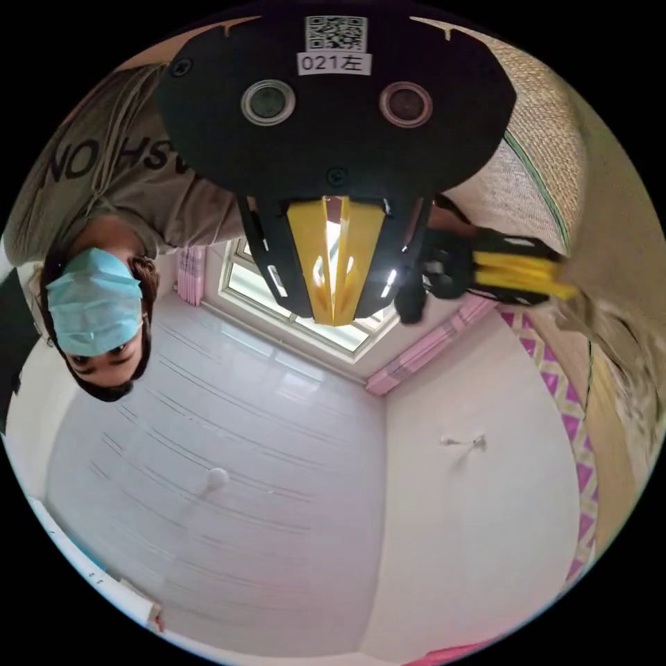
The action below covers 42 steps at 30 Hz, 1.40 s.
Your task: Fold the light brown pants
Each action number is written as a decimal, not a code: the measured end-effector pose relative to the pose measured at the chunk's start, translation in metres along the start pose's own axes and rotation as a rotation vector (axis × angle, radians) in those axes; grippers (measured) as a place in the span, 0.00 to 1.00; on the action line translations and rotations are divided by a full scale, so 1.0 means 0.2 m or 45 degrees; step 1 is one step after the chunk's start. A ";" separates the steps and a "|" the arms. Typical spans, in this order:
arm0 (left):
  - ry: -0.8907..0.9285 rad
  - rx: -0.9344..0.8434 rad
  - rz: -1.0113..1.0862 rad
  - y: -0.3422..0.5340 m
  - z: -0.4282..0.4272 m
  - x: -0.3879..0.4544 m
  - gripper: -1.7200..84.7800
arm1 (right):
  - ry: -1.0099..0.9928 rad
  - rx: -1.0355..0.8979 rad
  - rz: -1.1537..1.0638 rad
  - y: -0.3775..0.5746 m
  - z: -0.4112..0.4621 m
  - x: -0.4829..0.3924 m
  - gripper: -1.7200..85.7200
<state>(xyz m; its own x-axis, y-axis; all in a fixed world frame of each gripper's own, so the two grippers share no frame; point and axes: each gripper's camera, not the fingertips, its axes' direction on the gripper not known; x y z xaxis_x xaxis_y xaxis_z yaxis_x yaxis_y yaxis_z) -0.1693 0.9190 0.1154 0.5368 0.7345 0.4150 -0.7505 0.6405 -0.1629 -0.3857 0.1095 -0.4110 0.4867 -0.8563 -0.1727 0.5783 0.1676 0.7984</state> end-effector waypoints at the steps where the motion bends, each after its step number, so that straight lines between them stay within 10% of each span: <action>1: 0.001 -0.044 -0.032 0.02 0.09 -0.06 0.01 | 0.002 -0.037 0.042 0.14 -0.06 -0.02 0.02; 11: -0.148 -0.467 -0.078 0.34 0.89 -0.36 0.01 | 0.186 -0.412 0.491 1.84 -0.58 -0.71 0.02; 19: -0.397 -0.804 -0.098 0.63 1.43 -0.47 0.01 | 0.128 -0.263 0.785 2.67 -0.61 -0.64 0.04; 24: -0.550 -0.898 0.003 0.78 1.67 -0.29 0.01 | -0.149 0.343 1.470 3.73 -1.01 -0.32 0.09; 30: -0.795 -1.035 0.224 0.93 2.03 -0.19 0.01 | -0.286 0.354 1.985 4.67 -0.68 -0.22 0.15; 42: -1.049 -1.267 0.348 1.03 2.56 -0.48 0.06 | -0.324 0.550 2.095 5.12 -0.40 -0.03 0.08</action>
<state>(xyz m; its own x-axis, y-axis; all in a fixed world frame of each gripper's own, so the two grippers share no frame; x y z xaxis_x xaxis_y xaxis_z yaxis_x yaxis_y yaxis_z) -0.5735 0.8660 0.5006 -0.2412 0.7418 0.6257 -0.0042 0.6439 -0.7651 0.2561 0.3258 0.3625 0.2090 0.0104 0.9779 -0.6085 0.7842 0.1218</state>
